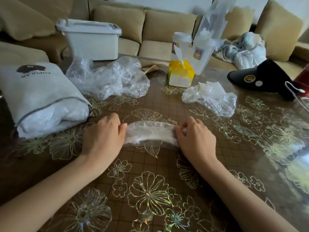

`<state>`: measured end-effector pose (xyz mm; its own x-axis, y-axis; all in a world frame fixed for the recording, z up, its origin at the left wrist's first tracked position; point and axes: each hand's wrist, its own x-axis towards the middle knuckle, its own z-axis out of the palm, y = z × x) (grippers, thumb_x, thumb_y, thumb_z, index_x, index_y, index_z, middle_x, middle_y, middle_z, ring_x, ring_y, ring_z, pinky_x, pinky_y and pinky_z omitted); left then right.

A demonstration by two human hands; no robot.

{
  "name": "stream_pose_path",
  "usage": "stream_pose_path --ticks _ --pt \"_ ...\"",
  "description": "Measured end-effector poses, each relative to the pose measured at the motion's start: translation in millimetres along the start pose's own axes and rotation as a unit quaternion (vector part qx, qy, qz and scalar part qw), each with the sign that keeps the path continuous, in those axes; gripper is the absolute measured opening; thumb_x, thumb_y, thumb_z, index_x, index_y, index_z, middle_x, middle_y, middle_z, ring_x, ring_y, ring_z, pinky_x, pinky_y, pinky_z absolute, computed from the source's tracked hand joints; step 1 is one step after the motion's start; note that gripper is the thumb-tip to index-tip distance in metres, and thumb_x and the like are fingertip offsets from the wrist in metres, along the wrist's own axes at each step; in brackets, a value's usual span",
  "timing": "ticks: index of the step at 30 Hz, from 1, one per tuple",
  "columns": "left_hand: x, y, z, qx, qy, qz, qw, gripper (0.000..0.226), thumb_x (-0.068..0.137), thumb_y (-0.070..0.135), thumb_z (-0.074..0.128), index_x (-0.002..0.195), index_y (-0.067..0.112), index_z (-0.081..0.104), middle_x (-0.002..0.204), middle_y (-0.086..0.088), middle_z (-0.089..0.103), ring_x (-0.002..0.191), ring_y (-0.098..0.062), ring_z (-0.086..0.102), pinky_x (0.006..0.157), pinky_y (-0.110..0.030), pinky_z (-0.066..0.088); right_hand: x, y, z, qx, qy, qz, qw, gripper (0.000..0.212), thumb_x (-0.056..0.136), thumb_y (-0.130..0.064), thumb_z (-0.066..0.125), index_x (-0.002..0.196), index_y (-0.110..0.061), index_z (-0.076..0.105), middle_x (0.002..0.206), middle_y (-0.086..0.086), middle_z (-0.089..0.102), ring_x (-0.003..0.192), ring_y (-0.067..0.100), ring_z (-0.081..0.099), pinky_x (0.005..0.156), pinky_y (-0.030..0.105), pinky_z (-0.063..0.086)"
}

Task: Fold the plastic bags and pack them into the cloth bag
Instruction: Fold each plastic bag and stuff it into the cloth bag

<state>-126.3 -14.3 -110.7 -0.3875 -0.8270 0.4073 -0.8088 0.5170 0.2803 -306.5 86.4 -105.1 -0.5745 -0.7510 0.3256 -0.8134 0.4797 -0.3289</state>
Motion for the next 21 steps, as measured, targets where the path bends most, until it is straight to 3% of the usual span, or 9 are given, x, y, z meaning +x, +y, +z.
stream_pose_path --ticks 3,5,7,9,12,14,16,19,21 --pt "18.6 -0.9 -12.1 0.011 -0.002 0.003 1.000 0.024 0.095 0.035 0.048 0.093 0.012 0.056 0.085 -0.002 0.058 0.065 -0.016 0.053 0.048 -0.025 0.036 1.6 3.2 0.3 0.013 0.000 -0.003 1.000 0.030 0.094 -0.042 0.048 0.109 -0.018 0.056 0.114 0.002 0.053 0.104 0.020 0.049 0.074 0.029 0.036" --pt "33.7 7.0 -17.5 -0.017 -0.040 0.044 0.998 0.035 0.094 0.042 0.045 0.110 0.014 0.059 0.104 -0.004 0.059 0.086 -0.018 0.057 0.065 -0.027 0.044 5.1 6.2 -0.5 0.056 -0.008 0.006 0.998 0.033 0.094 -0.042 0.048 0.112 -0.016 0.059 0.116 0.005 0.053 0.110 0.022 0.046 0.089 0.032 0.037" --pt "45.1 25.6 -14.6 -0.041 -0.153 0.099 0.982 0.051 0.091 0.053 0.041 0.126 0.018 0.053 0.126 -0.004 0.052 0.116 -0.020 0.048 0.093 -0.033 0.041 9.3 11.0 -5.6 0.148 -0.006 0.032 0.989 0.028 0.095 -0.036 0.049 0.109 -0.014 0.061 0.111 0.004 0.055 0.106 0.022 0.050 0.093 0.033 0.041" --pt "49.7 44.6 -6.8 -0.060 -0.272 0.119 0.953 0.054 0.088 0.058 0.043 0.127 0.022 0.051 0.133 -0.002 0.045 0.126 -0.019 0.036 0.103 -0.037 0.034 12.2 19.2 -11.2 0.211 0.002 0.056 0.976 0.021 0.095 -0.029 0.052 0.104 -0.014 0.062 0.104 0.004 0.059 0.095 0.018 0.054 0.081 0.029 0.042" --pt "54.4 52.0 5.6 -0.066 -0.296 0.141 0.943 0.024 0.087 0.048 0.057 0.093 0.025 0.057 0.114 0.000 0.048 0.112 -0.018 0.043 0.096 -0.037 0.040 14.7 32.6 -18.0 0.221 -0.010 0.077 0.972 0.015 0.094 -0.026 0.054 0.095 -0.014 0.063 0.094 0.003 0.062 0.082 0.015 0.056 0.064 0.024 0.038" --pt "58.9 51.6 3.5 -0.092 -0.283 0.150 0.943 0.019 0.087 0.039 0.061 0.078 0.024 0.055 0.098 0.001 0.052 0.092 -0.014 0.050 0.079 -0.029 0.043 16.0 35.9 -21.8 0.251 -0.025 0.086 0.964 0.012 0.094 -0.024 0.055 0.092 -0.014 0.062 0.086 -0.002 0.062 0.077 0.014 0.057 0.059 0.020 0.040" --pt "64.5 54.4 -4.5 -0.133 -0.296 0.139 0.936 0.020 0.088 0.036 0.062 0.078 0.020 0.056 0.083 0.001 0.057 0.073 -0.008 0.052 0.062 -0.023 0.040 16.9 36.4 -25.4 0.296 -0.032 0.098 0.950 0.008 0.094 -0.022 0.054 0.094 -0.017 0.060 0.083 -0.006 0.061 0.075 0.010 0.057 0.061 0.020 0.043" --pt "68.0 57.9 -25.0 -0.246 -0.294 0.063 0.922 0.017 0.087 0.031 0.063 0.082 0.016 0.061 0.065 0.005 0.056 0.051 0.003 0.050 0.050 -0.015 0.038 17.0 33.9 -30.9 0.359 -0.003 0.110 0.927 0.006 0.093 -0.018 0.055 0.097 -0.016 0.060 0.086 -0.002 0.062 0.077 0.014 0.060 0.067 0.031 0.051" --pt "67.3 59.2 -38.7 -0.389 -0.300 -0.047 0.870 0.015 0.086 0.028 0.064 0.087 0.014 0.064 0.072 0.003 0.065 0.063 0.000 0.059 0.059 -0.016 0.047 17.4 32.9 -33.0 0.378 0.029 0.114 0.919 0.007 0.093 -0.016 0.055 0.097 -0.015 0.060 0.084 -0.002 0.062 0.073 0.012 0.058 0.063 0.029 0.052"
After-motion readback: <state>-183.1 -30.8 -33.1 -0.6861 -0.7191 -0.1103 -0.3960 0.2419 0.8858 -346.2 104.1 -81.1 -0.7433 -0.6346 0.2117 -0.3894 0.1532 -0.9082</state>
